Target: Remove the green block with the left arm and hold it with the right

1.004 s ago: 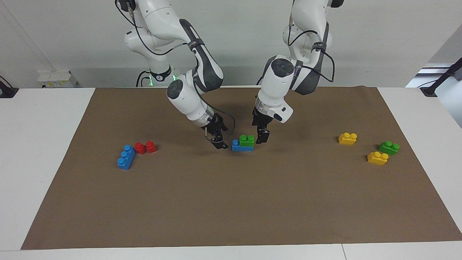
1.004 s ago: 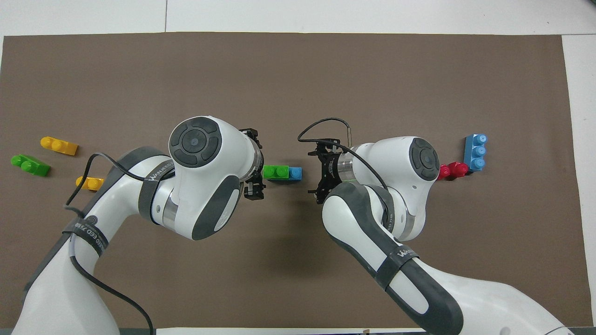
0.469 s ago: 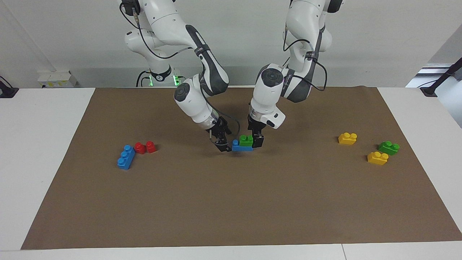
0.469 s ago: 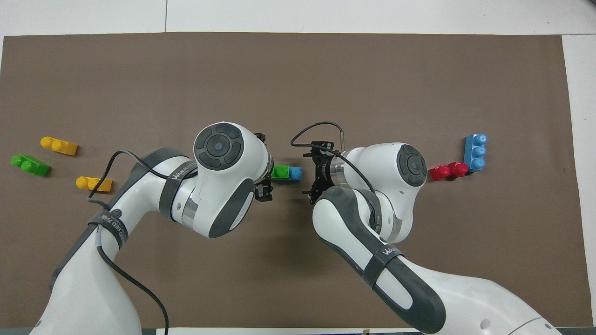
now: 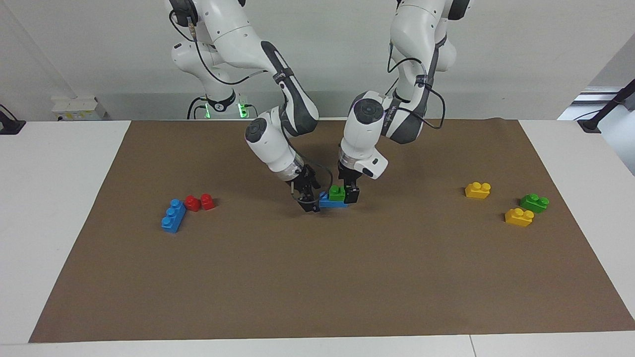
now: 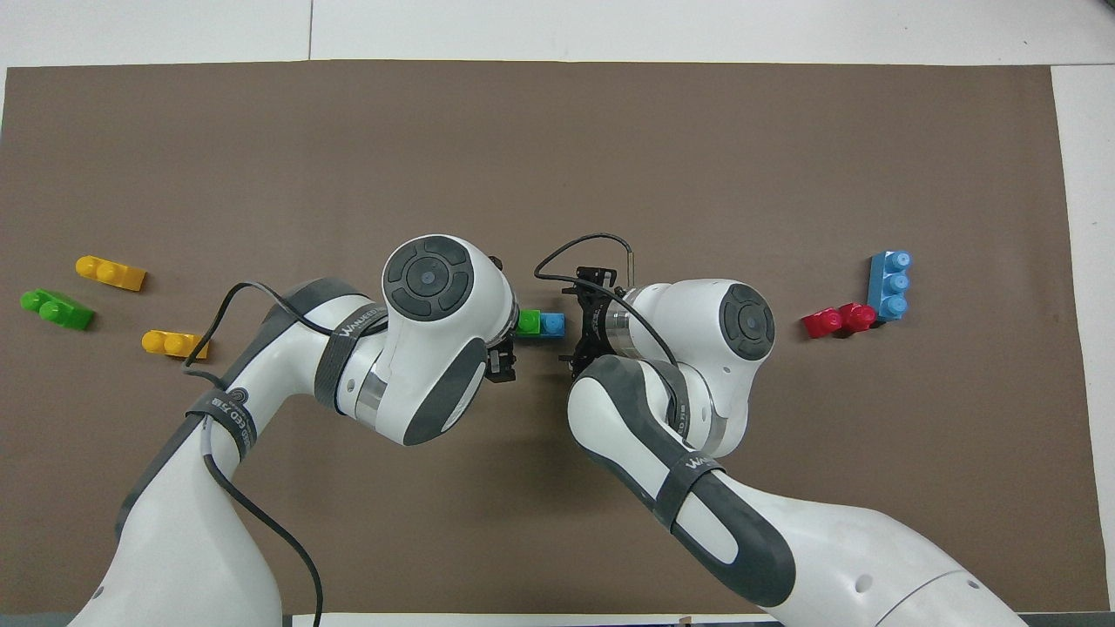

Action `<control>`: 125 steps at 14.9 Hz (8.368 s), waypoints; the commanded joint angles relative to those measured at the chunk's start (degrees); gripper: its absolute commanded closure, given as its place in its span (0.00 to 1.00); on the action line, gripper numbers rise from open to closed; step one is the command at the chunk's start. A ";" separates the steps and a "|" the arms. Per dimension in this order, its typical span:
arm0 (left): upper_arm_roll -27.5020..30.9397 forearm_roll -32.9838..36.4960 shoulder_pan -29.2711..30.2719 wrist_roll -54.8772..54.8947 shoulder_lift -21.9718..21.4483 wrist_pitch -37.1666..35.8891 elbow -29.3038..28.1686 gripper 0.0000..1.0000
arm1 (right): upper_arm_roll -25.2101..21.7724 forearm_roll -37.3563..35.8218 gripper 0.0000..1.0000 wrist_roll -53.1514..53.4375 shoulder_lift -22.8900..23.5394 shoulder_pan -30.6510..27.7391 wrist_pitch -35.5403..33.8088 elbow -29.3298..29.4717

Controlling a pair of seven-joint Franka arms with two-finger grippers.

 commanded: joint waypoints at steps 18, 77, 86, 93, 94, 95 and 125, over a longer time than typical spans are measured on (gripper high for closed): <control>0.86 3.76 -1.67 -4.88 0.23 1.27 -0.76 0.00 | 0.09 2.56 0.26 -0.31 1.77 1.67 2.52 1.12; 0.78 1.75 35.59 64.52 -7.16 -0.93 -3.22 1.00 | -0.87 -10.10 1.00 -32.21 2.73 -36.99 -37.48 15.80; 0.86 1.84 38.23 71.73 -1.72 5.66 -2.69 1.00 | -1.14 -10.89 1.00 -34.68 4.23 -39.98 -34.05 13.51; 0.95 1.92 39.81 74.81 2.24 10.58 -2.43 1.00 | -1.14 -10.98 1.00 -35.99 3.97 -39.90 -32.46 11.75; 0.95 1.92 39.82 74.99 2.51 10.85 -2.25 1.00 | -1.14 -10.98 0.96 -35.99 3.88 -39.90 -32.46 11.67; 0.95 1.92 39.82 75.08 2.86 10.85 -2.08 1.00 | -1.14 -10.98 0.42 -35.91 3.79 -39.81 -32.46 11.49; 0.69 2.89 38.67 76.14 -5.04 -0.13 0.91 0.00 | 0.09 -43.14 0.00 -86.15 -25.12 -33.31 -58.30 15.45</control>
